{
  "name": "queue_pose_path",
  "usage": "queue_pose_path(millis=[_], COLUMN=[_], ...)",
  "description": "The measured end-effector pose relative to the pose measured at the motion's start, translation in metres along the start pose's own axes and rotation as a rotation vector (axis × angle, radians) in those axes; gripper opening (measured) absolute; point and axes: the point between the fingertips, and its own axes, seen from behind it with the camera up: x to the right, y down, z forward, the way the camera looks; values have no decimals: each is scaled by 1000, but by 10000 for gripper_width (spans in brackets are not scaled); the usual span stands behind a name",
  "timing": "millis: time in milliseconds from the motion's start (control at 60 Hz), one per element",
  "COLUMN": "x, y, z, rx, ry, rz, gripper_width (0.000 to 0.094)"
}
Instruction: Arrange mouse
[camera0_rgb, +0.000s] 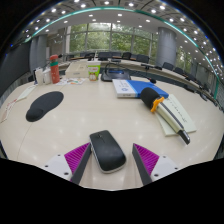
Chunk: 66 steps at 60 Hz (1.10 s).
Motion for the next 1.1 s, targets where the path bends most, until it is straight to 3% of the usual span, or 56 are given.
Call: queue_pose_path(millis=[100, 200, 400, 550, 733, 933, 1100], x=[-3, -5, -6, -11, -51, -158, -258], y=[-7, -13, -13, -25, -114, -223, -243], z=[12, 19, 19, 11, -31, -33, 27], rx=[1, 9, -21, -30, 78, 184, 156], ry=[-25, -25, 8, 45, 84, 33, -43], rz=[27, 26, 31, 54, 90, 99, 93], gripper_width=[740, 481, 362, 323, 323, 323, 321])
